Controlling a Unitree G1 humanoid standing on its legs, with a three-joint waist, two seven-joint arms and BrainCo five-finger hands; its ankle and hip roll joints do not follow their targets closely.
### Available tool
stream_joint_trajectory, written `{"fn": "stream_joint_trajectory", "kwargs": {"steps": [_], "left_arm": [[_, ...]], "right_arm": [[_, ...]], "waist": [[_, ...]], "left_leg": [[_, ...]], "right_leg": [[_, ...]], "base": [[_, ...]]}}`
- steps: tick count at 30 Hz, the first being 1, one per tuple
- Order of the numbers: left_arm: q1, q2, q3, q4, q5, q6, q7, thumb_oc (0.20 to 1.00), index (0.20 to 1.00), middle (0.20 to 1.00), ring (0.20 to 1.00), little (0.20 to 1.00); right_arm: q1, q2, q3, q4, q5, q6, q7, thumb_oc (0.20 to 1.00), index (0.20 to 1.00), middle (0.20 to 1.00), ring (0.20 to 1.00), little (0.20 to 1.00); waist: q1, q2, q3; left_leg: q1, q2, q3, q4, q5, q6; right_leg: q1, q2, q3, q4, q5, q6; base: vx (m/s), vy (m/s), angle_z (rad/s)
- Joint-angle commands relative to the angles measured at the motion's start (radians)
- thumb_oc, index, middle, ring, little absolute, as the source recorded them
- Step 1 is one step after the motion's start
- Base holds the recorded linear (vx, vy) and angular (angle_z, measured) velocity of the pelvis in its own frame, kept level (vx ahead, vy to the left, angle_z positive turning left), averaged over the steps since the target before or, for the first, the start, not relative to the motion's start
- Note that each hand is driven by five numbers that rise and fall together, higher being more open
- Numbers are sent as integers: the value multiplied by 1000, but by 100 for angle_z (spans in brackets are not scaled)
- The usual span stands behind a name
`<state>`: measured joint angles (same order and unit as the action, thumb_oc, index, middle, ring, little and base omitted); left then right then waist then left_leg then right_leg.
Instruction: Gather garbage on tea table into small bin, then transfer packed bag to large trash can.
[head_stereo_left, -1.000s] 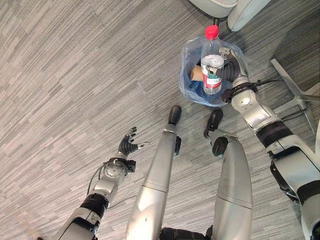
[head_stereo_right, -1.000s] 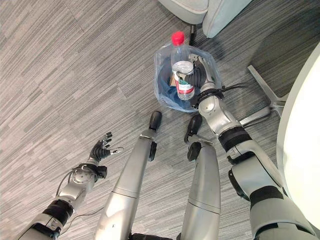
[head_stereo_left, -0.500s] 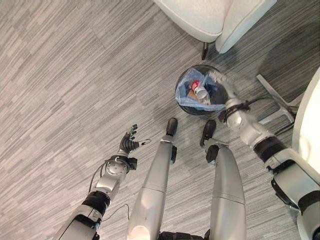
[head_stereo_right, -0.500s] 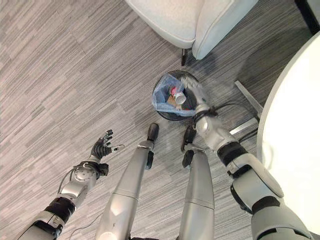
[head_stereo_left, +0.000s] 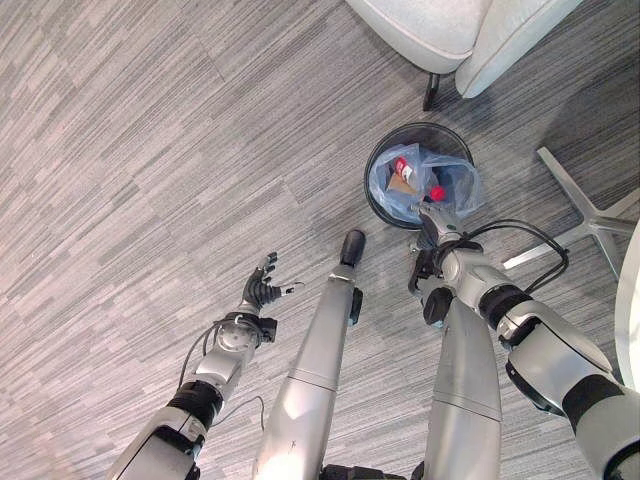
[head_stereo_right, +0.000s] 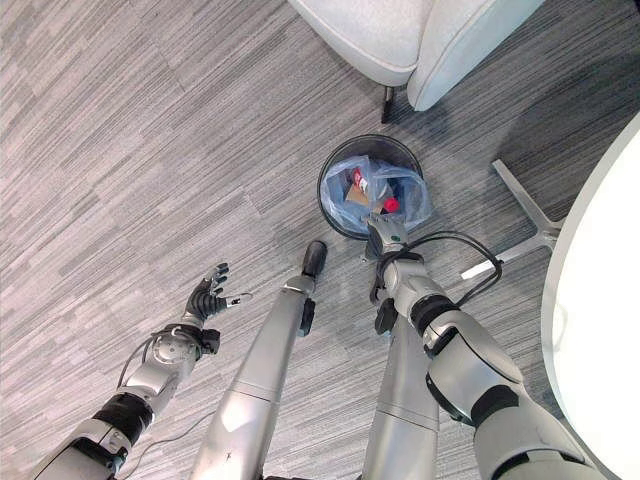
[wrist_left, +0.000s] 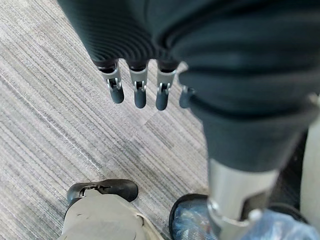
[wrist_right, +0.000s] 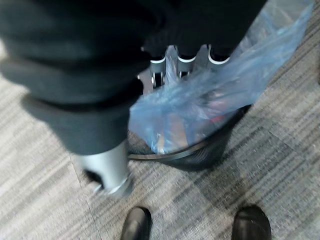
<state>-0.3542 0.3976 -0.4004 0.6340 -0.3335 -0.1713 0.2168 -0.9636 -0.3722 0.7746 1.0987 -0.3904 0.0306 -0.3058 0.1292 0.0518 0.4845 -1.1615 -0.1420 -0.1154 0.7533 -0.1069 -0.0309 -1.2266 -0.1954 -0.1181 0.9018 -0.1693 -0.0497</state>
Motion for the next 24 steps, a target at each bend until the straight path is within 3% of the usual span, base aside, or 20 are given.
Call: {"fn": "stream_joint_trajectory", "kwargs": {"steps": [1, 9, 10, 17, 19, 24], "left_arm": [[13, 8, 25, -4, -3, -28, 10, 1000, 1000, 1000, 1000, 1000], [4, -10, 64, -9, -11, -16, 3, 1000, 1000, 1000, 1000, 1000], [15, -12, 83, -7, -9, -9, -3, 1000, 1000, 1000, 1000, 1000], [105, -7, 149, -35, 0, 4, -22, 1000, 1000, 1000, 1000, 1000], [141, -6, 167, -45, 0, 6, -30, 1000, 1000, 1000, 1000, 1000], [266, -8, 210, -101, 11, 10, -69, 1000, 1000, 1000, 1000, 1000]], "right_arm": [[21, -26, -6, -83, 73, -19, 0, 200, 200, 200, 200, 200], [121, -57, -152, -312, 202, -54, -18, 200, 200, 200, 200, 200], [177, -52, -215, -403, 250, -73, -15, 200, 200, 200, 200, 200], [349, -42, -344, -705, 342, -131, 23, 200, 200, 200, 200, 200], [393, -40, -368, -793, 363, -151, 44, 200, 200, 200, 200, 200], [534, -43, -430, -1021, 420, -197, 132, 200, 200, 200, 200, 200]], "waist": [[-14, 34, 8], [-33, 3, 7], [-44, -11, 0], [-67, -46, -30], [-72, -56, -37], [-91, -94, -116]], "left_leg": [[29, 7, 18, -52, -27, 13], [155, 21, 17, -152, -13, 15], [221, 27, 17, -200, -5, 12], [467, 47, 18, -371, 17, 10], [530, 51, 25, -423, 55, 12], [775, 70, 48, -590, 81, 16]], "right_leg": [[99, 11, 37, -52, -110, 73], [221, 34, 31, -169, -68, 84], [285, 39, 22, -224, -47, 92], [525, 47, 9, -411, 16, 113], [590, 47, -3, -478, 68, 116], [830, 62, -6, -670, 135, 150]], "base": [[-19, -11, 9], [-44, -5, -6], [-32, -4, -3], [-4, 23, -9], [-41, 68, -12], [85, 68, -17]]}}
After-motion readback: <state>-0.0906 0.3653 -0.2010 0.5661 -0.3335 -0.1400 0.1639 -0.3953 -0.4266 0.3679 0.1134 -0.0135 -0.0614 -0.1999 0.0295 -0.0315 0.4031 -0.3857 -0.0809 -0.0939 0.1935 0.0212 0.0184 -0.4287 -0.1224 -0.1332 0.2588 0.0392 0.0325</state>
